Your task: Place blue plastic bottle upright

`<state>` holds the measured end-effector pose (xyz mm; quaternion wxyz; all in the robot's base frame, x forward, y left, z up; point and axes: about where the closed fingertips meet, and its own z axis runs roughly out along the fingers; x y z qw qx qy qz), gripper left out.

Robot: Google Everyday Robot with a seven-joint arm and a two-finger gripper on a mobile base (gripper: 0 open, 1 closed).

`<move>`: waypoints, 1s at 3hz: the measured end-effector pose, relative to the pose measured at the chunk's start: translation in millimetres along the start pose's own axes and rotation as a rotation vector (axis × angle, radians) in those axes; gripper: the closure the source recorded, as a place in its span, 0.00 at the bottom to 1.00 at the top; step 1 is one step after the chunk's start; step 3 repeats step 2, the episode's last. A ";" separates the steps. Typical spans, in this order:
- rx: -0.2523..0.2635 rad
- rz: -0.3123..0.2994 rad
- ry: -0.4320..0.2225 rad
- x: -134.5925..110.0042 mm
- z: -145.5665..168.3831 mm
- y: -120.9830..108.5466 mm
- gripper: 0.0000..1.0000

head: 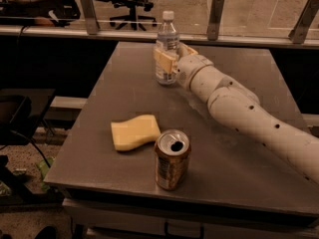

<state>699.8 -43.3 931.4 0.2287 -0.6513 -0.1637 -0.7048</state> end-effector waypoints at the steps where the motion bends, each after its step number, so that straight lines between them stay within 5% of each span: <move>1: 0.002 0.000 0.001 0.4 0.8 -1.3 0.00; 3: 0.002 0.000 0.001 0.5 0.8 -1.4 0.00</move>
Offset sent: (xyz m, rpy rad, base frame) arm -0.0001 0.0012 0.0005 0.0002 -0.0006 0.0017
